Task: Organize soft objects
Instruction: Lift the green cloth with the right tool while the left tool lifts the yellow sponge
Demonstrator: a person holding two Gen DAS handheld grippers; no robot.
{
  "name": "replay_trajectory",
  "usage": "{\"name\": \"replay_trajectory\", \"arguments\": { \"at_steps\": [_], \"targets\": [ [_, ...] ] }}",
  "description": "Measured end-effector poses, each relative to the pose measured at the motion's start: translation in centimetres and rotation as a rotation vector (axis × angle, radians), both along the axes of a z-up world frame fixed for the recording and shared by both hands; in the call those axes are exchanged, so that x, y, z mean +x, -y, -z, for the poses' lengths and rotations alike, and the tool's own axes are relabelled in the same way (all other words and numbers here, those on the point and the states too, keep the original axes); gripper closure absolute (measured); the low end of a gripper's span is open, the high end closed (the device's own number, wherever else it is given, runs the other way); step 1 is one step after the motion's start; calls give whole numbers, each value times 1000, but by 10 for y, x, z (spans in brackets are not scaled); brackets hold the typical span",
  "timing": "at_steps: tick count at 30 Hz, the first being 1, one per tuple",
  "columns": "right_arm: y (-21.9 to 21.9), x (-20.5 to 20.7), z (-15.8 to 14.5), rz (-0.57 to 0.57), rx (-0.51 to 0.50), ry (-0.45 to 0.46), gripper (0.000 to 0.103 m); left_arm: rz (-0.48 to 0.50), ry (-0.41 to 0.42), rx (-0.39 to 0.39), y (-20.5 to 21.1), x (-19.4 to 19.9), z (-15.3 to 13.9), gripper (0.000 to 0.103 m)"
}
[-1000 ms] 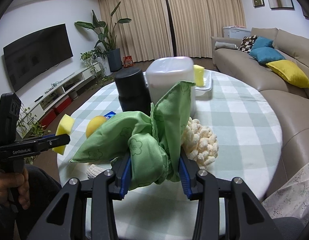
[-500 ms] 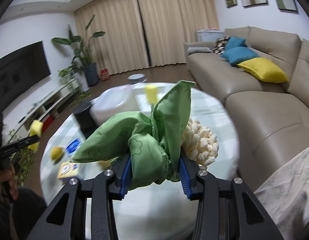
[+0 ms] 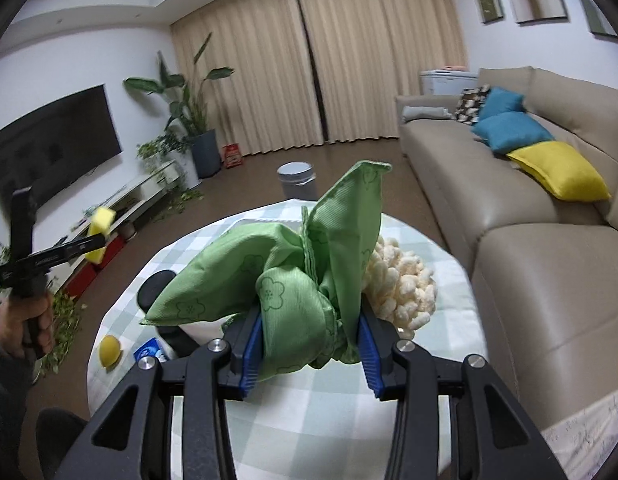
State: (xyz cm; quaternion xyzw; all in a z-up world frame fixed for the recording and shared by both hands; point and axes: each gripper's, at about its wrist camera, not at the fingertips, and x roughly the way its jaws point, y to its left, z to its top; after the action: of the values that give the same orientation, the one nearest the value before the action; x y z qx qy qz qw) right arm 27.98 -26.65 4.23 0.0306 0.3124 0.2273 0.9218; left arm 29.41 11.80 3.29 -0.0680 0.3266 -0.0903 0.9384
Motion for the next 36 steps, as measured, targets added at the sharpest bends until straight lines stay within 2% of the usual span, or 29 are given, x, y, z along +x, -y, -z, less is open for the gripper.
{"name": "replay_trajectory", "arguments": {
  "at_steps": [5, 8, 12, 15, 17, 20, 21, 22, 28, 29, 31, 36],
  "targets": [
    [-8, 1, 16, -28, 0, -42, 59, 13, -41, -23, 2, -9, 19, 43],
    [-10, -8, 30, -79, 74, -147, 58, 12, -39, -51, 2, -22, 24, 43],
    [-36, -38, 83, -134, 3, -299, 58, 21, -61, -67, 8, -37, 36, 43],
    [-44, -50, 116, -136, -46, -353, 58, 22, -71, -71, 10, -45, 41, 43],
    [-48, -55, 120, -133, -77, -337, 56, 17, -71, -79, 9, -51, 41, 43],
    [-54, -60, 118, -127, -114, -302, 48, 10, -72, -93, 7, -55, 43, 43],
    [-56, -61, 115, -123, -119, -299, 38, 9, -73, -97, 6, -56, 44, 43],
    [-57, -62, 113, -116, -124, -288, 34, 7, -74, -100, 6, -57, 45, 42],
    [-90, -76, 103, -131, -210, -207, 31, 8, -75, -110, 6, -63, 48, 42],
    [-95, -78, 107, -138, -253, -191, 32, 8, -74, -111, 6, -64, 48, 42],
    [-105, -82, 113, -147, -346, -164, 55, 6, -71, -111, 5, -67, 48, 42],
    [-99, -91, 98, -149, -304, -154, 61, 11, -71, -121, 5, -70, 47, 42]
  ]
}}
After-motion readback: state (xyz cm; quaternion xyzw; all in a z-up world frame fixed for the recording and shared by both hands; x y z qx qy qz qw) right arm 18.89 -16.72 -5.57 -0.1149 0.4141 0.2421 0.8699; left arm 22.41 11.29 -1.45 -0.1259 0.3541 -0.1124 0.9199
